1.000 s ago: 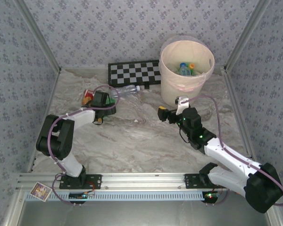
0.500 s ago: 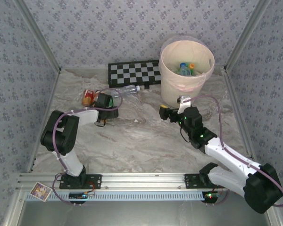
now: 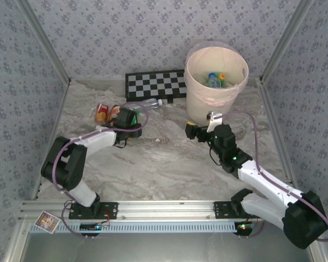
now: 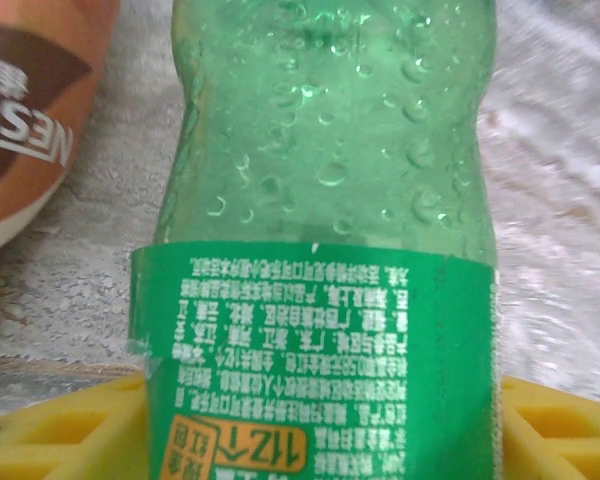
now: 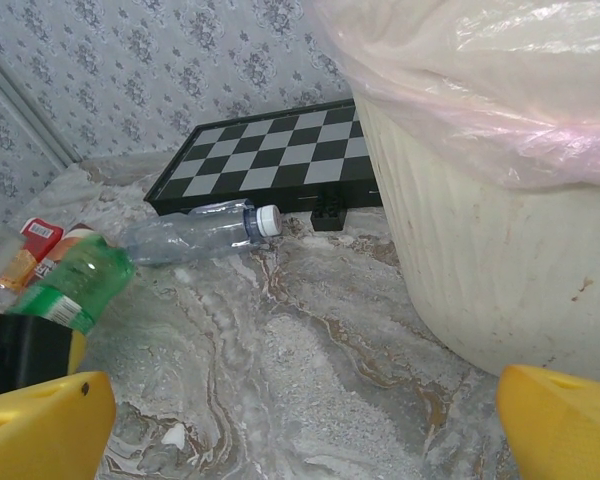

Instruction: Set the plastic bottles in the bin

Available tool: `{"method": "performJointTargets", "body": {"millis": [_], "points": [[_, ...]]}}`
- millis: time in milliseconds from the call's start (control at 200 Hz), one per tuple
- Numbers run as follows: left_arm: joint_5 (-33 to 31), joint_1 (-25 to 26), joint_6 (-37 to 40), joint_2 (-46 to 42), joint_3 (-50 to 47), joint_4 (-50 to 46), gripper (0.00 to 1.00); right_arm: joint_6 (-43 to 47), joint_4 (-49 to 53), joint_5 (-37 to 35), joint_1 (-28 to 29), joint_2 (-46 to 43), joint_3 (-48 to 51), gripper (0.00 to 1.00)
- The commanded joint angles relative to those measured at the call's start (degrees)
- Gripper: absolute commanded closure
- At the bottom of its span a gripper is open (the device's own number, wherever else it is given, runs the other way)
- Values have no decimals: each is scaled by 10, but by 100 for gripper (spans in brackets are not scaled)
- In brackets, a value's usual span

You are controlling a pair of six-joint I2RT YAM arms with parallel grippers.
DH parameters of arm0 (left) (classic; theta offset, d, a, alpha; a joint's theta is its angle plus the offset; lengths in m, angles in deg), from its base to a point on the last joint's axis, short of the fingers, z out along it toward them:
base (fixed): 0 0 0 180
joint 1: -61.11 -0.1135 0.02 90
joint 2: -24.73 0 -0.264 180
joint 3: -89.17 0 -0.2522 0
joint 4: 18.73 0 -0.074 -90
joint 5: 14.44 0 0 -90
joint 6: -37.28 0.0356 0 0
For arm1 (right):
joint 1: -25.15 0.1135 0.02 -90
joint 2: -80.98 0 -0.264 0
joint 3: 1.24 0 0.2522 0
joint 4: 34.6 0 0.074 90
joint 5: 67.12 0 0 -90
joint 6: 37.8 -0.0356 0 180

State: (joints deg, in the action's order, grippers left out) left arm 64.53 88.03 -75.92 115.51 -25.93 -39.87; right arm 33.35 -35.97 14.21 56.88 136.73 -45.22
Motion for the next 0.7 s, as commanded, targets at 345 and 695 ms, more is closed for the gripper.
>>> {"method": "performJointTargets", "body": {"millis": [345, 695], "points": [[-50, 66, -20, -162, 31, -51, 34, -12, -22, 2, -4, -41, 23, 0], [-49, 150, 4, -127, 209, -58, 35, -18, -24, -31, -6, -68, 38, 0]]}}
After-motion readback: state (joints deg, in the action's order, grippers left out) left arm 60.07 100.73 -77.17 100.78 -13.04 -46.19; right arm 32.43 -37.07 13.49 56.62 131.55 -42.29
